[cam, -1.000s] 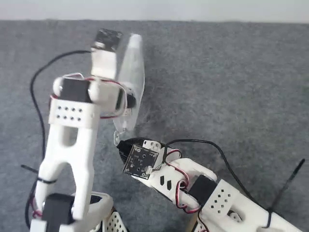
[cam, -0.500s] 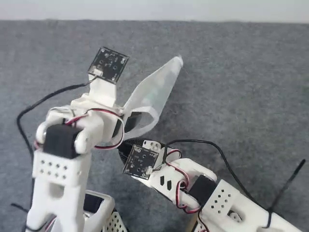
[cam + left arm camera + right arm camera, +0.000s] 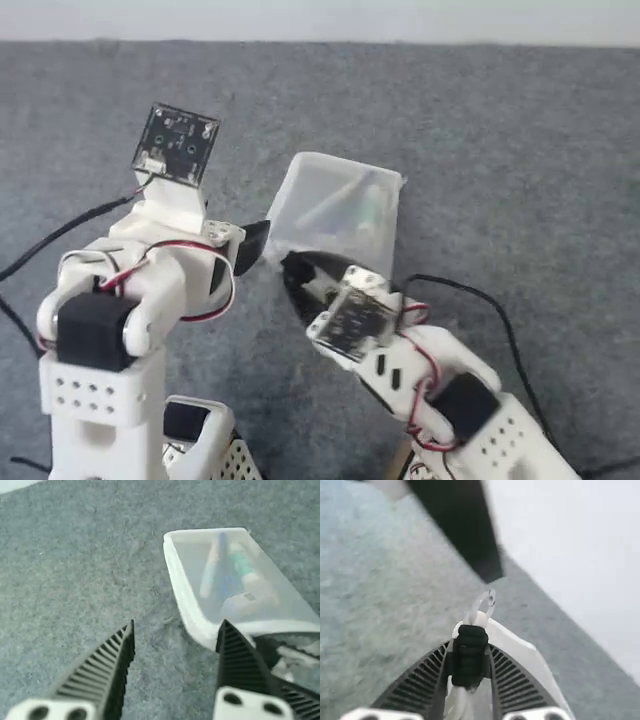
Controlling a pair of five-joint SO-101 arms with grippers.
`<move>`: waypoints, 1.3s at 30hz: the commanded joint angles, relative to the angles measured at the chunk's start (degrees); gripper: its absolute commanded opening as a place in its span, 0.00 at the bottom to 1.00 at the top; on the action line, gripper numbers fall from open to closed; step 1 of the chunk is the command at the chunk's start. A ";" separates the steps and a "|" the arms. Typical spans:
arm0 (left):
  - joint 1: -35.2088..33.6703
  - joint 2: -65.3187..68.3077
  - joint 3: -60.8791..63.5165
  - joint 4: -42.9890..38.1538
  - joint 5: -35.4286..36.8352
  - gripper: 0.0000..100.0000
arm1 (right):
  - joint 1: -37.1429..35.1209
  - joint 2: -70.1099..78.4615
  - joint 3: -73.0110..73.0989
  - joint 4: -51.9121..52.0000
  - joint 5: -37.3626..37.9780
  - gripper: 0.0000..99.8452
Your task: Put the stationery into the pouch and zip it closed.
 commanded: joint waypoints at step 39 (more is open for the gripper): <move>30.77 -44.04 32.22 -12.40 -11.52 0.25 | 10.33 -21.41 -28.48 47.16 -6.95 0.01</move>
